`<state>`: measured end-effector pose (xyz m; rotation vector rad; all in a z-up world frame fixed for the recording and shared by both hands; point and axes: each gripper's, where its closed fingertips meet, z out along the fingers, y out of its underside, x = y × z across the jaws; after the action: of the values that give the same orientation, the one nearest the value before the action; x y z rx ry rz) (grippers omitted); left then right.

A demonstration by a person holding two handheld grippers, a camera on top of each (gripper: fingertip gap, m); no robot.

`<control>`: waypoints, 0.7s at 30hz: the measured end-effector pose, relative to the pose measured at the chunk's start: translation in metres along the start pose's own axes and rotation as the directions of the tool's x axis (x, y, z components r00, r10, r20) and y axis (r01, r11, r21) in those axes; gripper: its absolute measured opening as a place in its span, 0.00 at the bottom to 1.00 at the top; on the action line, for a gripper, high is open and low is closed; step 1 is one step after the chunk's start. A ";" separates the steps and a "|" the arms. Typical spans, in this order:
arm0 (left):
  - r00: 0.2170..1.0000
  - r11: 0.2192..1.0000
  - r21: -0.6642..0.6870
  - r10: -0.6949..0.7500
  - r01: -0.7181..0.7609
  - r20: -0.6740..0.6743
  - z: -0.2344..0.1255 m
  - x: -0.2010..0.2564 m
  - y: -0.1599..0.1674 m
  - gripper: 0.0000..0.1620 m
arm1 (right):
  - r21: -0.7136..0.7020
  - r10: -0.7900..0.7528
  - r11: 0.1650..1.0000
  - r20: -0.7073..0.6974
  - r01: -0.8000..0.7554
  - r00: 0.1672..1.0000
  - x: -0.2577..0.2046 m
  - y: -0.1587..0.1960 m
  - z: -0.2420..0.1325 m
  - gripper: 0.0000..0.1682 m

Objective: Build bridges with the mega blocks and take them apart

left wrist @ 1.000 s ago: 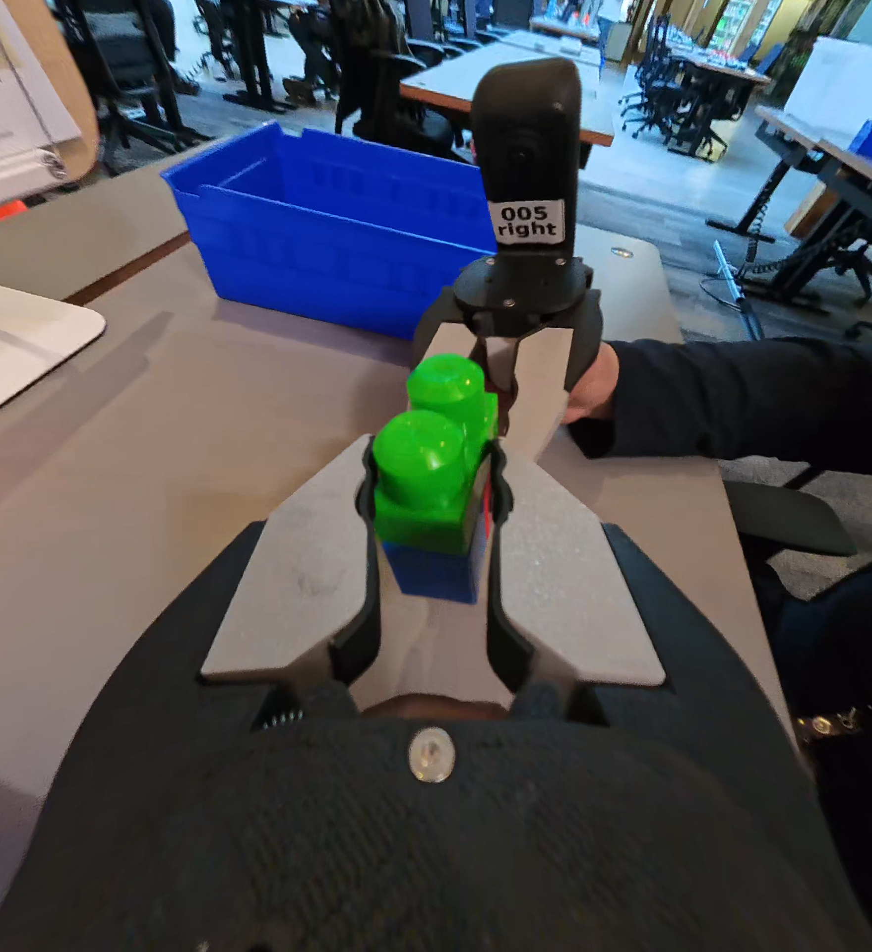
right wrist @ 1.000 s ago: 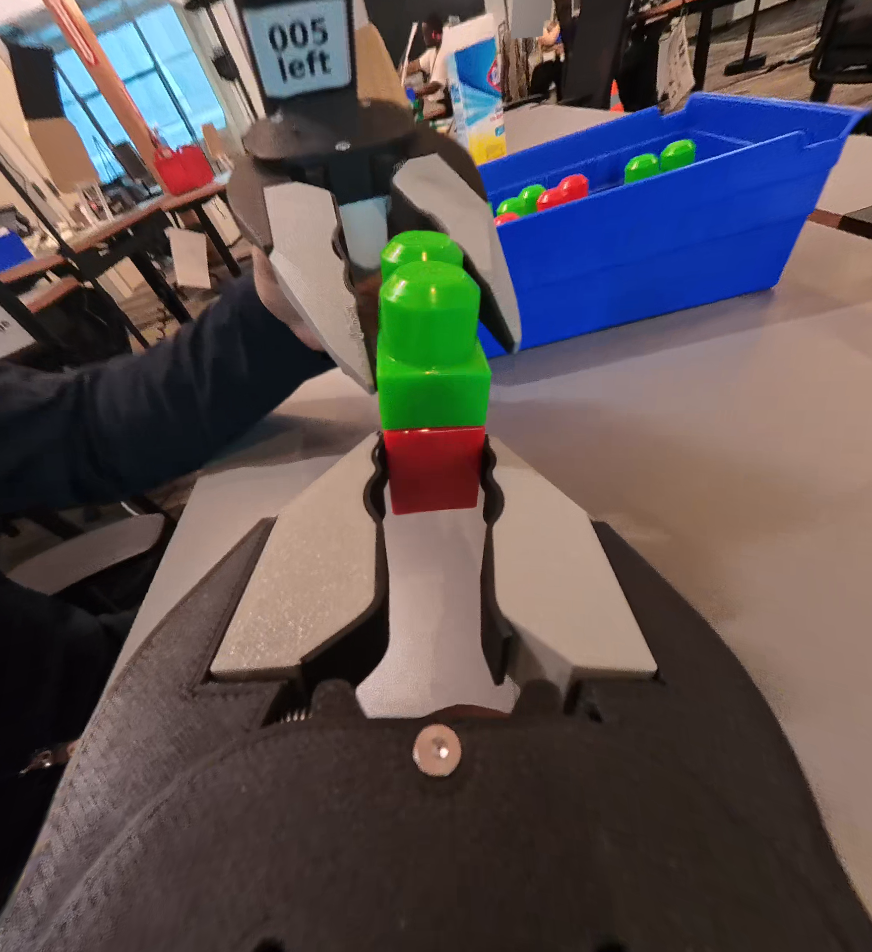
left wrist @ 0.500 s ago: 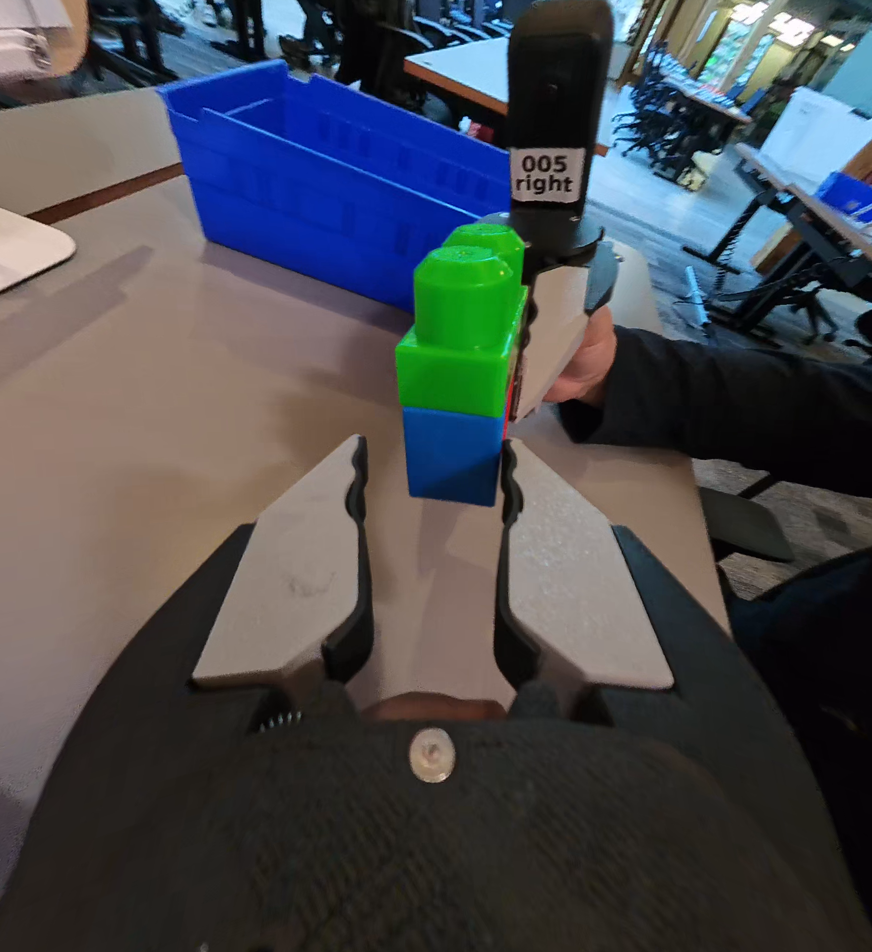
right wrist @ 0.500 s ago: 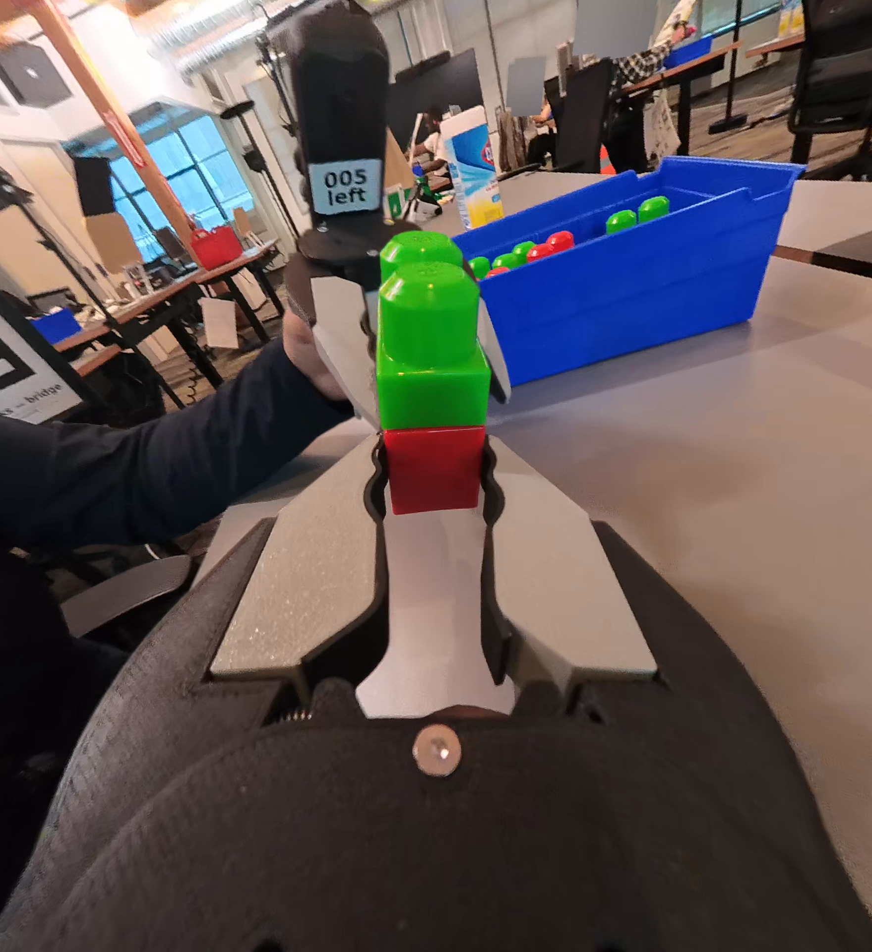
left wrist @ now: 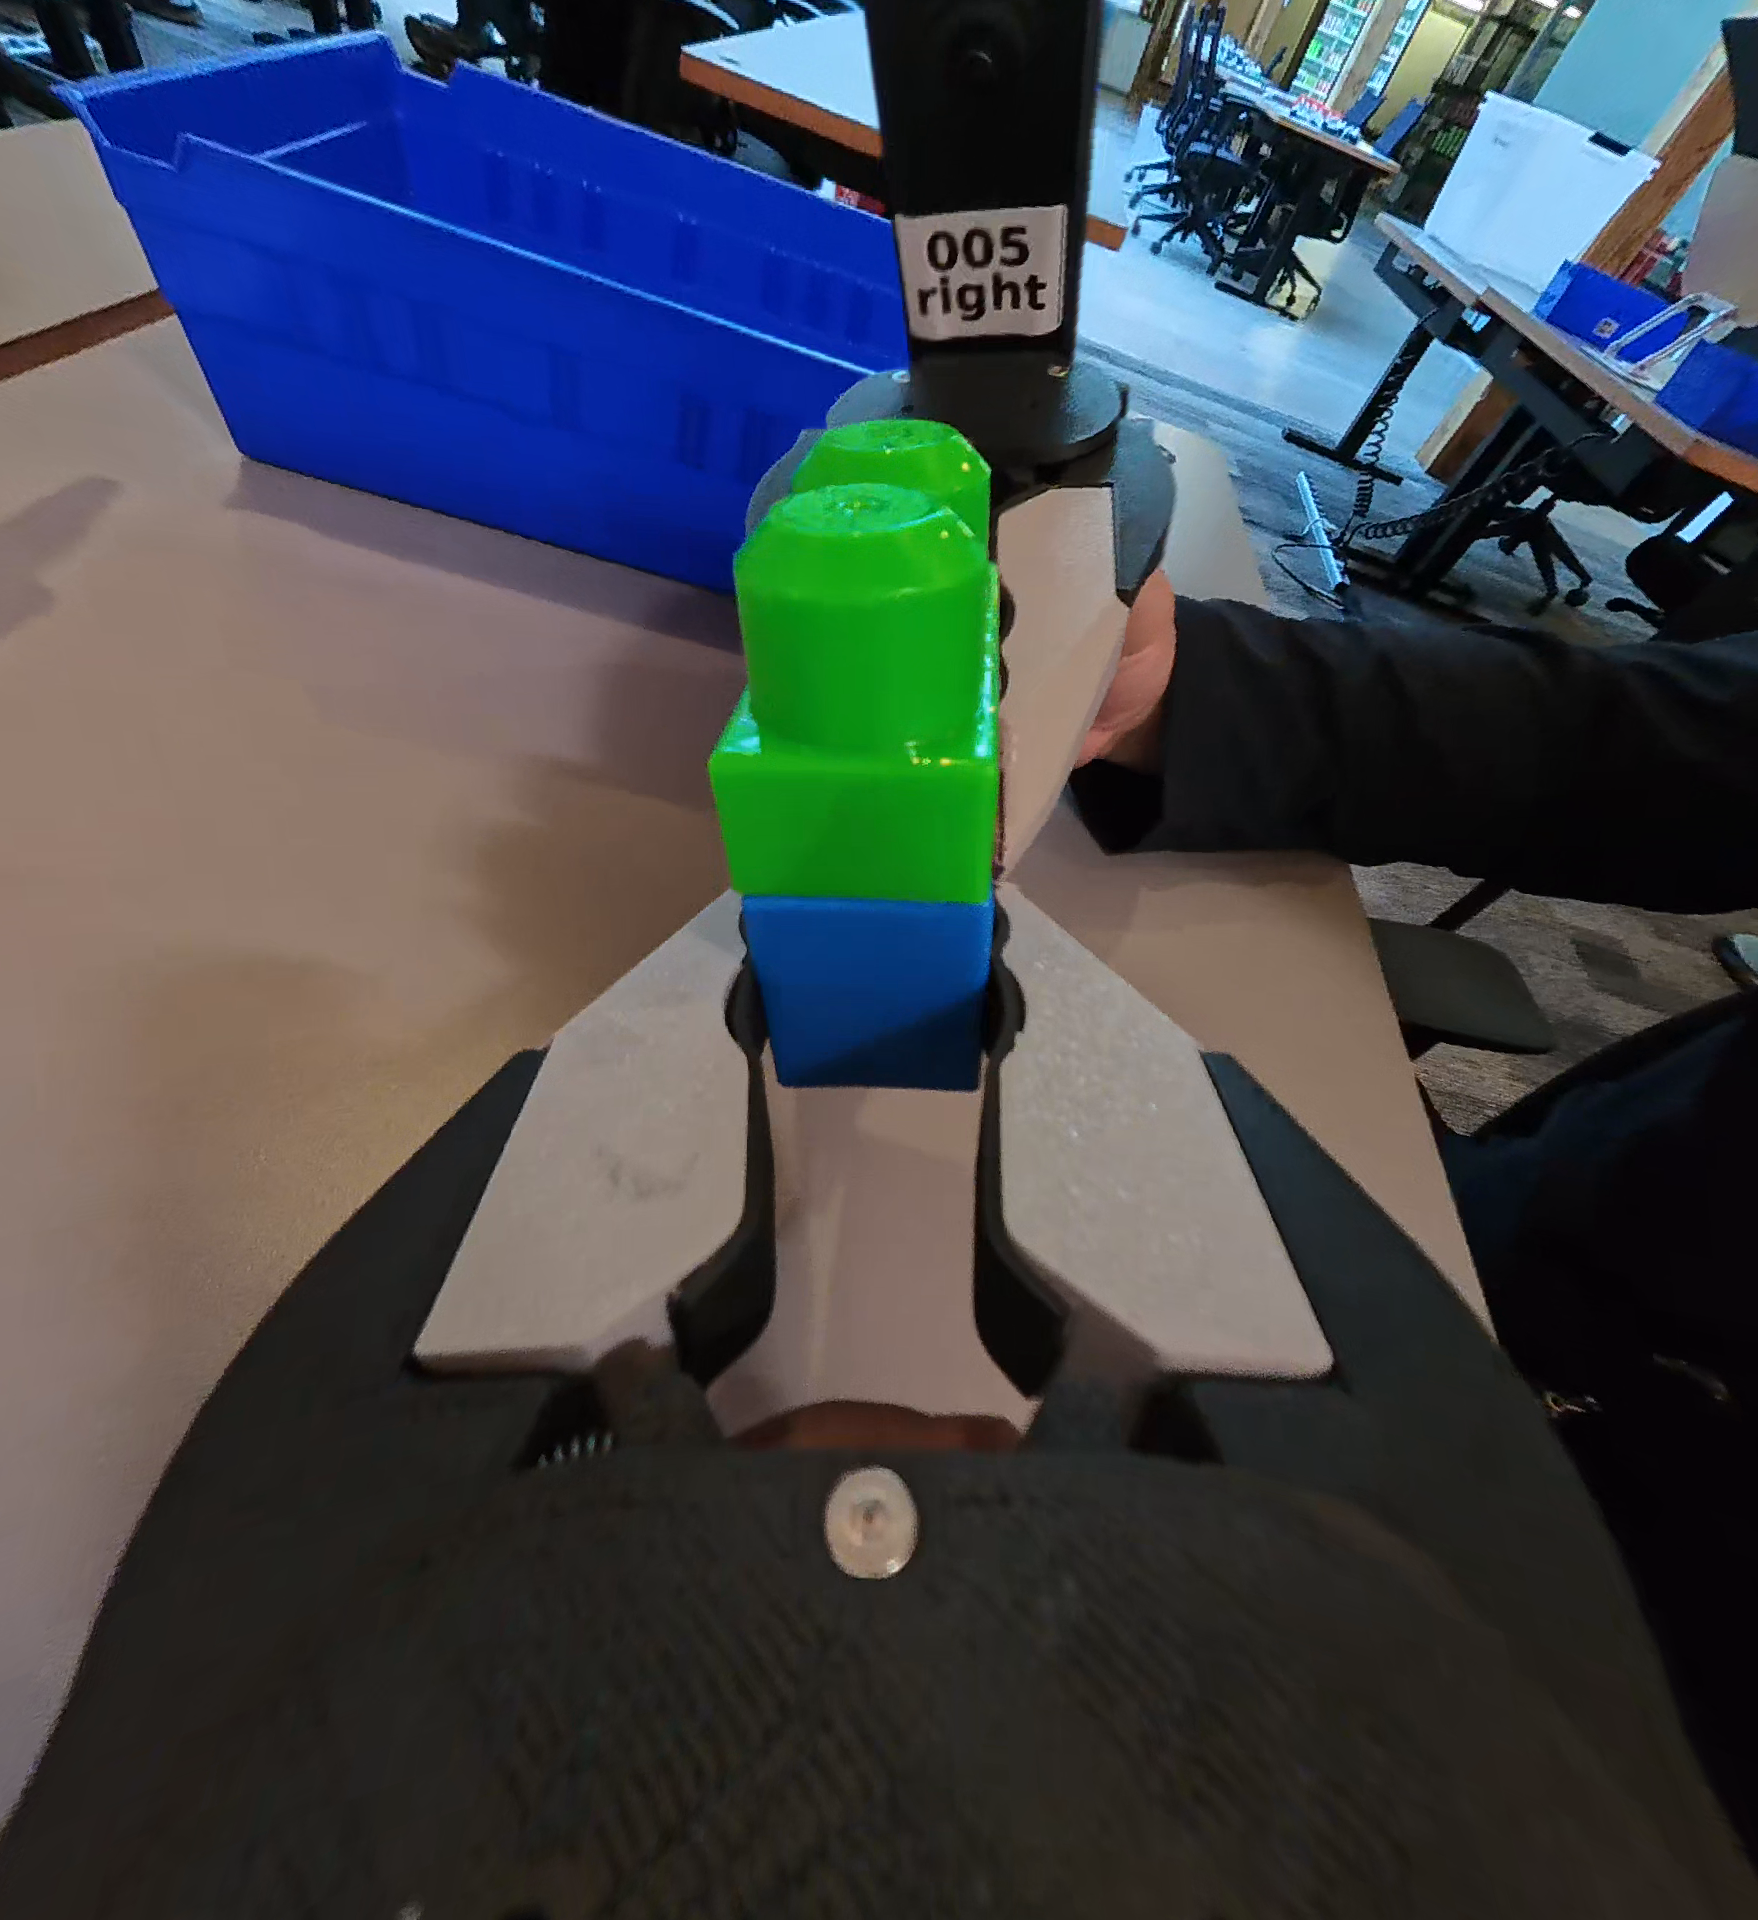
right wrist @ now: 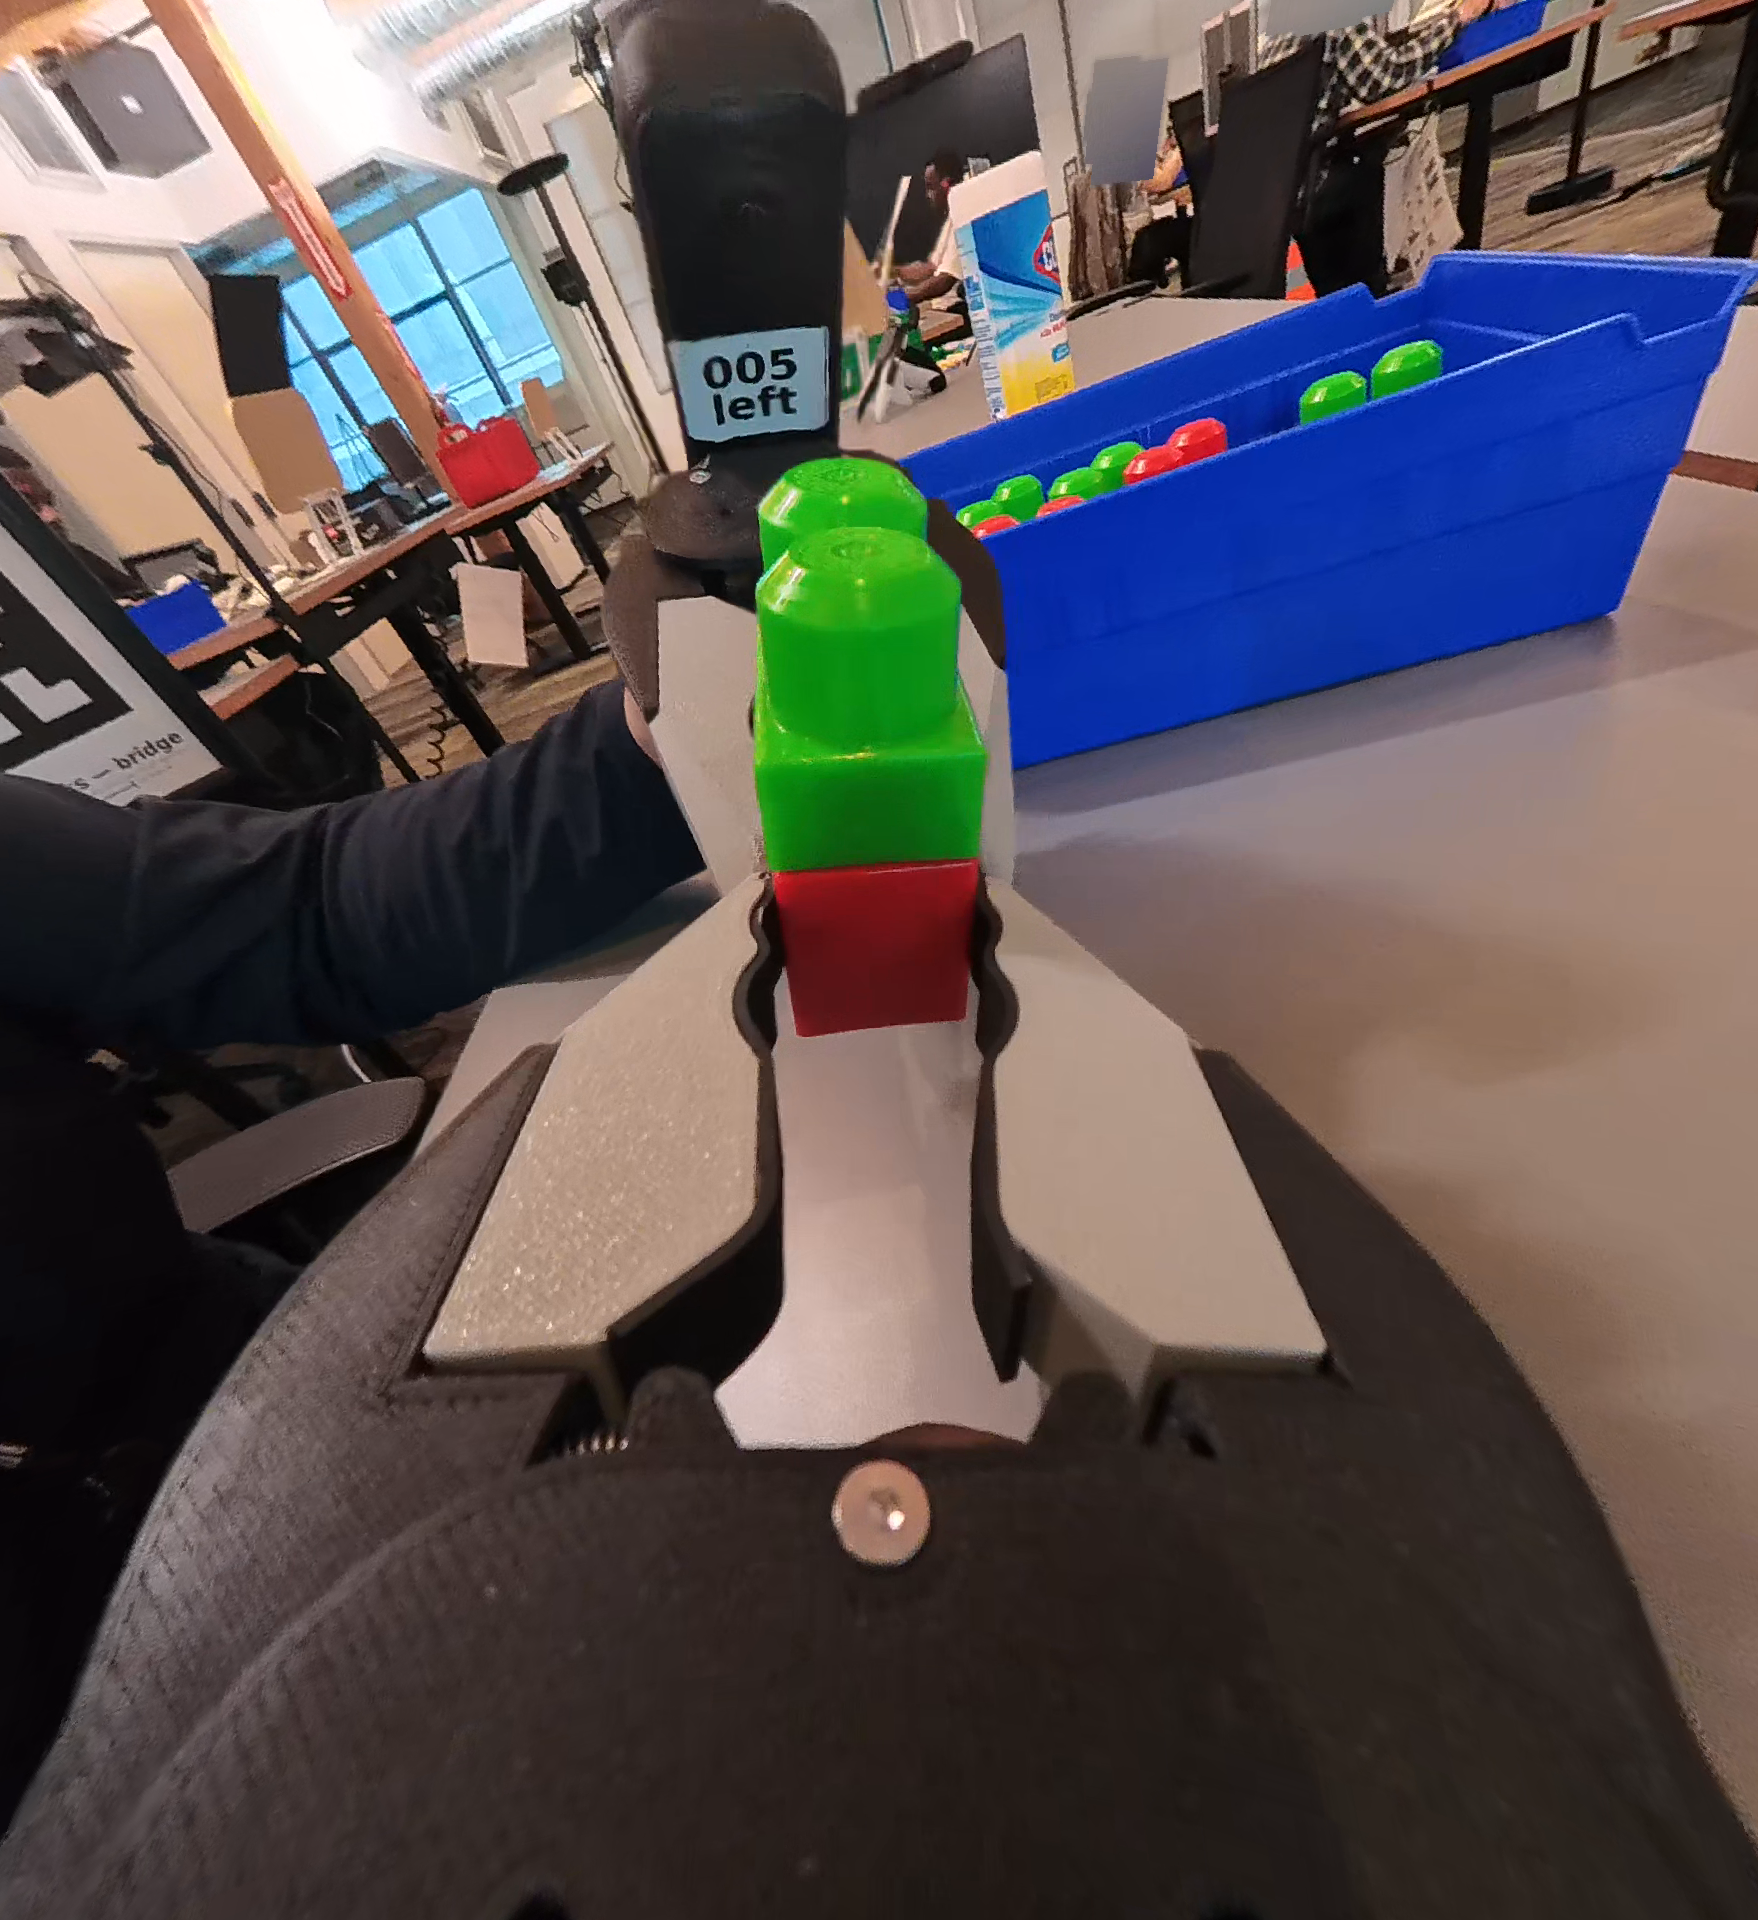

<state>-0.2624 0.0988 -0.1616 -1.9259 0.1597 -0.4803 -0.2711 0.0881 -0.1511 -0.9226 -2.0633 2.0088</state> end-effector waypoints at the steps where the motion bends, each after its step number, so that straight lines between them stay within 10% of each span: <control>1: 1.000 1.000 0.001 -0.001 0.001 0.002 0.000 0.000 0.000 0.23 | 0.001 0.003 1.000 0.001 -0.003 1.000 0.000 0.000 0.000 0.20; 21: 0.998 0.997 -0.074 0.023 -0.019 0.052 0.007 -0.012 0.017 0.23 | 0.067 0.037 0.997 -0.052 -0.034 0.998 0.013 -0.010 -0.008 0.21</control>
<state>-0.2690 0.1020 -0.1829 -2.0047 0.1654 -0.4139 -0.2809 0.1025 -0.1451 -0.9959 -1.9548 2.0330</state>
